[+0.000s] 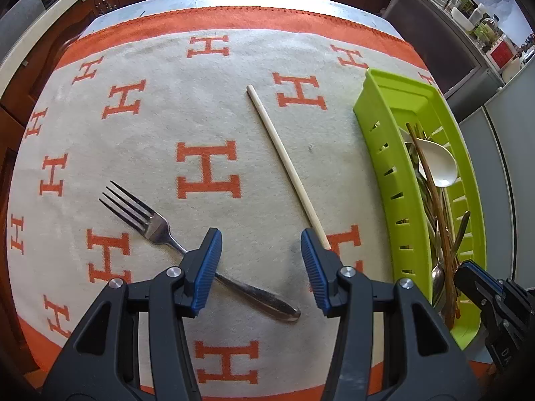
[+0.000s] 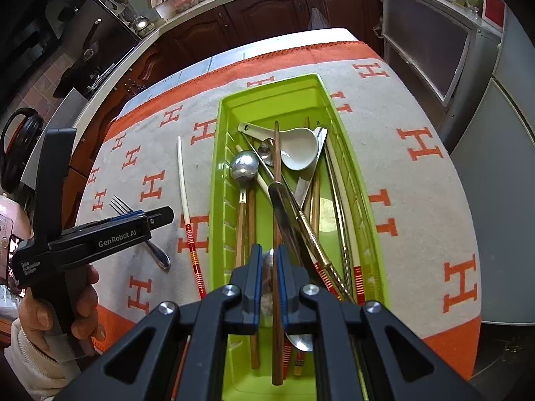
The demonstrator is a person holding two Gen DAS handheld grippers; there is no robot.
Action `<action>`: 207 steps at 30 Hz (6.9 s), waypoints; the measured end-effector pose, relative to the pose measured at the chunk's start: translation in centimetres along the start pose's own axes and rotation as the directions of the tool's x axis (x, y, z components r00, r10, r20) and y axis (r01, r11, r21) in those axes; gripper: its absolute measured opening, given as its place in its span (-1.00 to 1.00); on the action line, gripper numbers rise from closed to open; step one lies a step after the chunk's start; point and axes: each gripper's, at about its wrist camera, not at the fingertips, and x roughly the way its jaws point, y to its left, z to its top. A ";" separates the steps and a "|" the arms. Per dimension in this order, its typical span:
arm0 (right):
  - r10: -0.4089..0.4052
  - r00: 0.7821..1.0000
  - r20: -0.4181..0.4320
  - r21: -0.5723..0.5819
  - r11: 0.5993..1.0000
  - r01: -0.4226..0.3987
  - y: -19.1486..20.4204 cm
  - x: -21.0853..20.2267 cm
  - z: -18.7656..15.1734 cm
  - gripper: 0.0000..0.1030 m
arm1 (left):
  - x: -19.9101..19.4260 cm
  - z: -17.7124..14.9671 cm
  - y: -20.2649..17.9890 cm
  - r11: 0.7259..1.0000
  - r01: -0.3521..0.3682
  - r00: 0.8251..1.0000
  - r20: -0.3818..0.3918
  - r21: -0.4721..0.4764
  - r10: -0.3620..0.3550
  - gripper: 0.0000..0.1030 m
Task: Organize utensils
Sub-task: 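Lower the dark chopstick into the green tray while the left gripper grasps the cream chopstick, then carry the cream red-banded chopstick into the green tray and open the left gripper, then move the right gripper over the steel fork and close on its handle, then lift the steel fork with the right gripper and drop it into the tray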
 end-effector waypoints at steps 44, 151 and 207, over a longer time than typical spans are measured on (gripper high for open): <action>0.043 0.997 0.066 0.061 0.997 -0.047 -1.5 -1.6 -0.3 -0.84 | -4.1 -0.8 -4.9 0.983 0.185 0.981 -0.063 0.006 -0.184 -0.94; -0.001 0.990 -0.142 -0.655 0.750 -0.093 20.6 11.0 -0.3 -0.93 | -3.6 -6.2 14.0 0.982 -0.042 0.999 -0.024 -0.184 0.039 -0.82; 0.002 1.000 -0.004 -0.071 0.997 -0.002 0.9 -1.0 1.4 -0.92 | -7.2 -3.7 -3.8 0.987 0.006 0.997 0.073 0.159 -0.018 -0.03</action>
